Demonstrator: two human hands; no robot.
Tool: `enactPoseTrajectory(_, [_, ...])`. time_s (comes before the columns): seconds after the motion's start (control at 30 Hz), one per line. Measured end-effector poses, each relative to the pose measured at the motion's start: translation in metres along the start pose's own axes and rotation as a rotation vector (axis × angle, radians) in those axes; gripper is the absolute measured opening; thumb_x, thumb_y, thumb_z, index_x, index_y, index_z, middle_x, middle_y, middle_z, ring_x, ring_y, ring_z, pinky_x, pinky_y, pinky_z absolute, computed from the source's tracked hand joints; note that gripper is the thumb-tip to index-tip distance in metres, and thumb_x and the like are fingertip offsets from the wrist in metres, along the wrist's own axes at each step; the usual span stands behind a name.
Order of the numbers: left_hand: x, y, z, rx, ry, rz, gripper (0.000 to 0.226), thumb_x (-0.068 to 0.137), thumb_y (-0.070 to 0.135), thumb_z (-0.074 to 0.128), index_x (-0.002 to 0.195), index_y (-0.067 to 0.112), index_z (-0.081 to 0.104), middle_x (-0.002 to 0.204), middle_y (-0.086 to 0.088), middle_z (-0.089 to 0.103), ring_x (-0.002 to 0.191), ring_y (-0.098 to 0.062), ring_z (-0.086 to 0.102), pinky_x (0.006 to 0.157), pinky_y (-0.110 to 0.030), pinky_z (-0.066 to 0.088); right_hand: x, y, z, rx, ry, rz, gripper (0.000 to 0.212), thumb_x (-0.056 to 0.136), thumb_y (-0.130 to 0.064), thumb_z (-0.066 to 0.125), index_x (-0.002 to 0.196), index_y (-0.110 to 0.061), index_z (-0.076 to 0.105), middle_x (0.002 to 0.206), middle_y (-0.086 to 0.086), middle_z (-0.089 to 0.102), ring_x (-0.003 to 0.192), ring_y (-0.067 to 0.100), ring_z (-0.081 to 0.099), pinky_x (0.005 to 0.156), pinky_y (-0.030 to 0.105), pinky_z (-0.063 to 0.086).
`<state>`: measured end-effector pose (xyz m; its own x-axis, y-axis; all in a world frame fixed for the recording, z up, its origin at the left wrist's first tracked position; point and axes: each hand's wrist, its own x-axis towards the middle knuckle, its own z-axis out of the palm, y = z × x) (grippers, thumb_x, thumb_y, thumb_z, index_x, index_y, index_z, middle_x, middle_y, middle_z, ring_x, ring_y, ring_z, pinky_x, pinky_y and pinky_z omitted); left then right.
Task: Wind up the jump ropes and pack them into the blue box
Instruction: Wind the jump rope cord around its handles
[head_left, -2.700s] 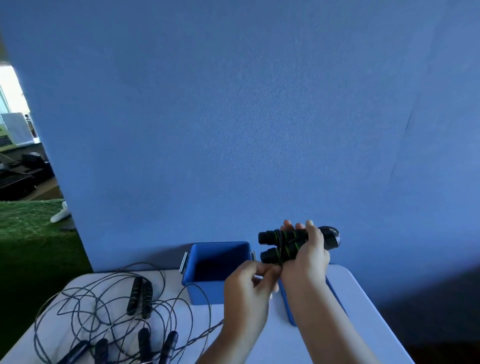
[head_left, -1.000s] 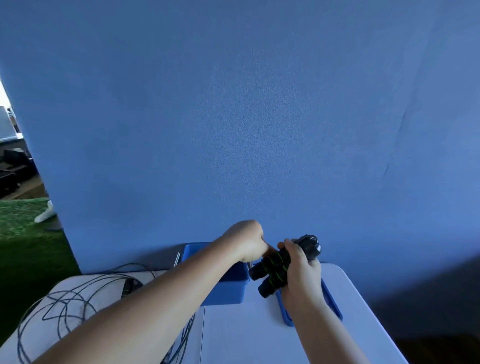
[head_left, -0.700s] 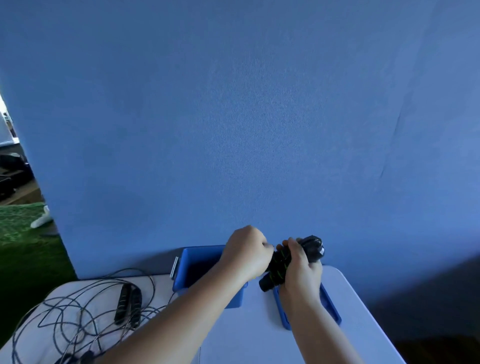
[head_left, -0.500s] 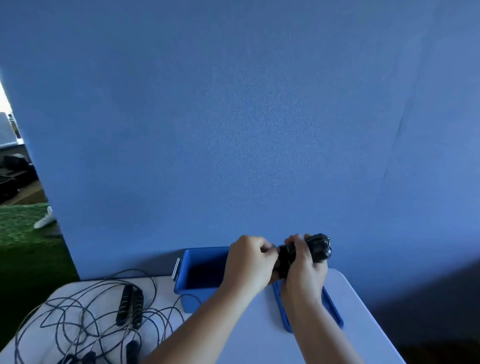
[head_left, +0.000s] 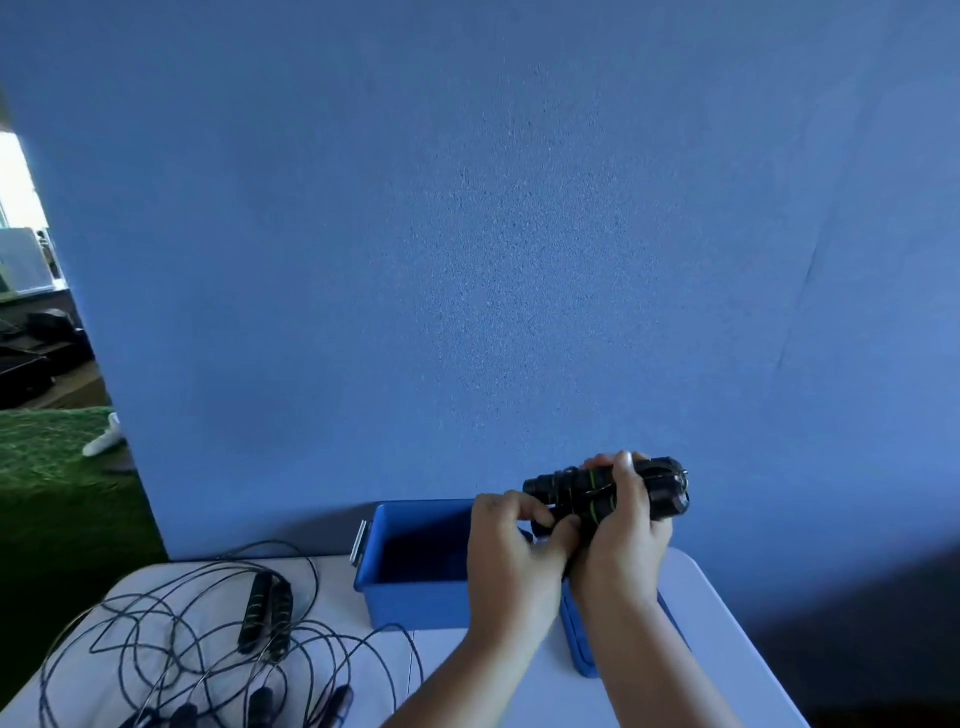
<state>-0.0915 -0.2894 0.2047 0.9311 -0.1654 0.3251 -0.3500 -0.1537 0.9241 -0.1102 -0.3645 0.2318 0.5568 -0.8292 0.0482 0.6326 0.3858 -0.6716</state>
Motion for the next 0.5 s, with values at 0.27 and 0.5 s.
enactPoseTrajectory(0.27, [-0.005, -0.004, 0.001, -0.040, 0.022, 0.045, 0.026, 0.075, 0.039, 0.078, 0.086, 0.037, 0.054, 0.084, 0.009, 0.065, 0.072, -0.015, 0.065, 0.068, -0.042, 0.056, -0.003, -0.006, 0.004, 0.066, -0.055, 0.008, 0.016, 0.102, -0.019, 0.054, 0.087, -0.014, 0.053, 0.084, 0.006, 0.058, 0.065, 0.020, 0.062, 0.067, 0.044, 0.055])
enactPoseTrajectory(0.5, [-0.013, -0.001, 0.003, 0.078, 0.010, 0.194, 0.027, 0.081, 0.013, 0.072, 0.096, 0.032, 0.061, 0.094, 0.017, 0.065, 0.086, 0.001, 0.062, 0.074, -0.018, 0.049, -0.004, -0.006, 0.001, -0.073, -0.022, -0.007, 0.020, 0.101, -0.018, 0.055, 0.105, 0.001, 0.051, 0.093, 0.013, 0.058, 0.065, 0.023, 0.063, 0.052, 0.037, 0.054])
